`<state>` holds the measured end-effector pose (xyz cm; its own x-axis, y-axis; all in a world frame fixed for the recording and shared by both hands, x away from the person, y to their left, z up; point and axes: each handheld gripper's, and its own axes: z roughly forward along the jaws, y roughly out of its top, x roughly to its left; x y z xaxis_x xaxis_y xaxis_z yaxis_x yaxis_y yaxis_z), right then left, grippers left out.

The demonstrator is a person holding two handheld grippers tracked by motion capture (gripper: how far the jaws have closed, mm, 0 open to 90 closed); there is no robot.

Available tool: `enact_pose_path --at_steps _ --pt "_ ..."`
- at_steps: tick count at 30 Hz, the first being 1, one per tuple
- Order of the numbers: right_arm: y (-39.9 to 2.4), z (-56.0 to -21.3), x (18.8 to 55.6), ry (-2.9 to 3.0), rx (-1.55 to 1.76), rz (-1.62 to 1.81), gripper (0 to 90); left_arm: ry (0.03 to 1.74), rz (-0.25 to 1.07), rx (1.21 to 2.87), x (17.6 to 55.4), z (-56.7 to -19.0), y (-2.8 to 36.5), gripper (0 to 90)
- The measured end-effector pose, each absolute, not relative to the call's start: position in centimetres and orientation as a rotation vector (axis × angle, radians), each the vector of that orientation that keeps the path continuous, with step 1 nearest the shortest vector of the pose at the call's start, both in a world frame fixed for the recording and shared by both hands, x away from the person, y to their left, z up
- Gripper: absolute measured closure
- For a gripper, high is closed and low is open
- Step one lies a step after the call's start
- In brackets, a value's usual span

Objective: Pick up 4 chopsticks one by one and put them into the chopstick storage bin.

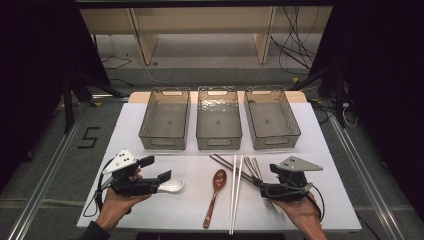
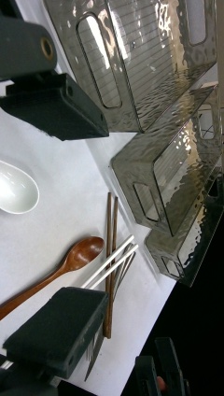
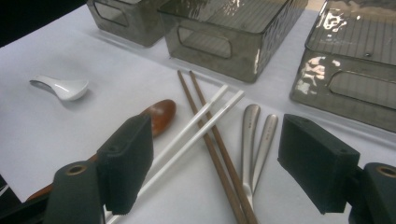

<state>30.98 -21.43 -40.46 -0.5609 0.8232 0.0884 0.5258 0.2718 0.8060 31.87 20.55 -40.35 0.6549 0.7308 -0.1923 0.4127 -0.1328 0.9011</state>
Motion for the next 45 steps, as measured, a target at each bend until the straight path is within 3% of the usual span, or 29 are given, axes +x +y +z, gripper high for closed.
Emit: enact_pose_path --at_steps 15,45 --pt "-17.9 -41.4 32.3 2.454 1.222 0.964 39.5 0.928 0.352 1.764 31.9 -40.4 20.6 16.6" --pt "-13.8 -45.0 34.9 2.613 1.301 0.629 46.6 0.923 0.353 1.753 31.9 -40.3 20.6 16.5"
